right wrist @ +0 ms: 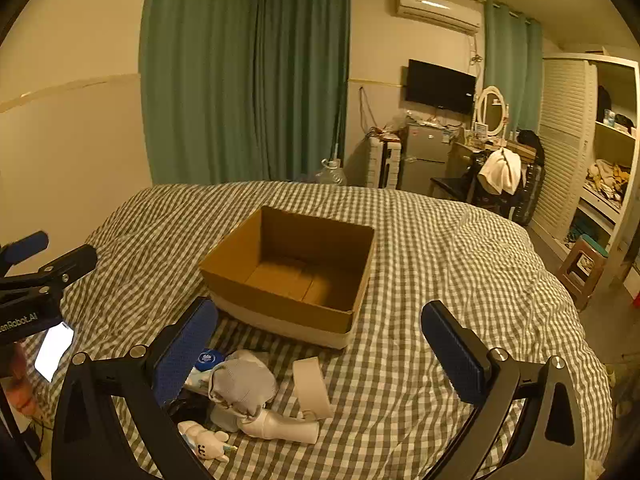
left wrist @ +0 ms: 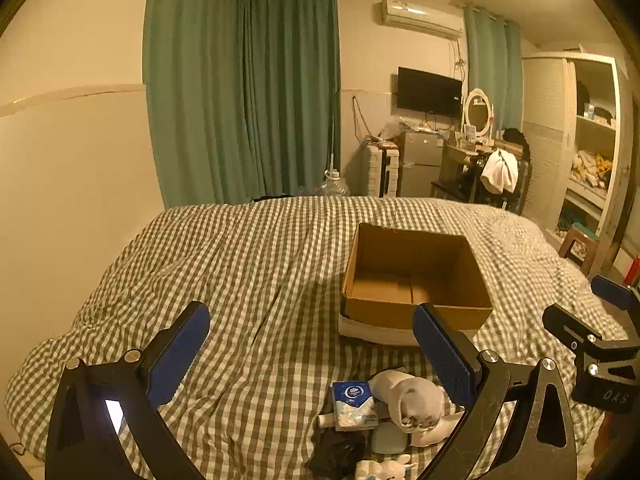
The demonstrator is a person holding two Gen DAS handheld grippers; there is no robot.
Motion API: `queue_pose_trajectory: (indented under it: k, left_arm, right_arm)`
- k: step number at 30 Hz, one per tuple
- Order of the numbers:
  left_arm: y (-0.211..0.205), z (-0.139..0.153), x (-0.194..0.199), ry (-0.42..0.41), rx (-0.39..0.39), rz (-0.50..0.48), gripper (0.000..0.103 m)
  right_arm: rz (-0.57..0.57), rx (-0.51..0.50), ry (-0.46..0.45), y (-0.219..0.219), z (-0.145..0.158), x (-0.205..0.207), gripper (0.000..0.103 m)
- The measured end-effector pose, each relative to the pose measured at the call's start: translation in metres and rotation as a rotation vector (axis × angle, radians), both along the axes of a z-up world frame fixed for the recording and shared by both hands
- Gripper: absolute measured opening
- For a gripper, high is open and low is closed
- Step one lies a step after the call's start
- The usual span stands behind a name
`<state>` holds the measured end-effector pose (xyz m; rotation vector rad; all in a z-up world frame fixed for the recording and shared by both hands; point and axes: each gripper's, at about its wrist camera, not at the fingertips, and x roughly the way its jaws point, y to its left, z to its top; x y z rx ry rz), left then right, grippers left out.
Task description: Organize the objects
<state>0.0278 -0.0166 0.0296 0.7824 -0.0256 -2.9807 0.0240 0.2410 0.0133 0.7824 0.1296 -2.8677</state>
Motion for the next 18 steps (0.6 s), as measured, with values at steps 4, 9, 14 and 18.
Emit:
queue_pose_trajectory:
  k: [4,9,14,18]
  left_arm:
    - [0.002,-0.018,-0.007,-0.032,0.0,-0.01,0.103]
    - [0.004,-0.042,-0.016,-0.081,-0.003,-0.014,0.103]
    - [0.004,-0.045,-0.017,-0.092,0.008,-0.019,0.103]
    - [0.002,-0.039,-0.011,-0.092,0.009,-0.008,0.103]
  right_arm:
    - [0.024,0.012,-0.036,-0.008,-0.014,-0.004,0.103]
    - [0.04,0.04,-0.081,-0.012,-0.035,-0.013,0.103]
    - [0.05,0.037,-0.108,-0.013,-0.043,-0.018,0.103]
    - [0.06,0.042,-0.107,-0.015,-0.041,-0.017,0.101]
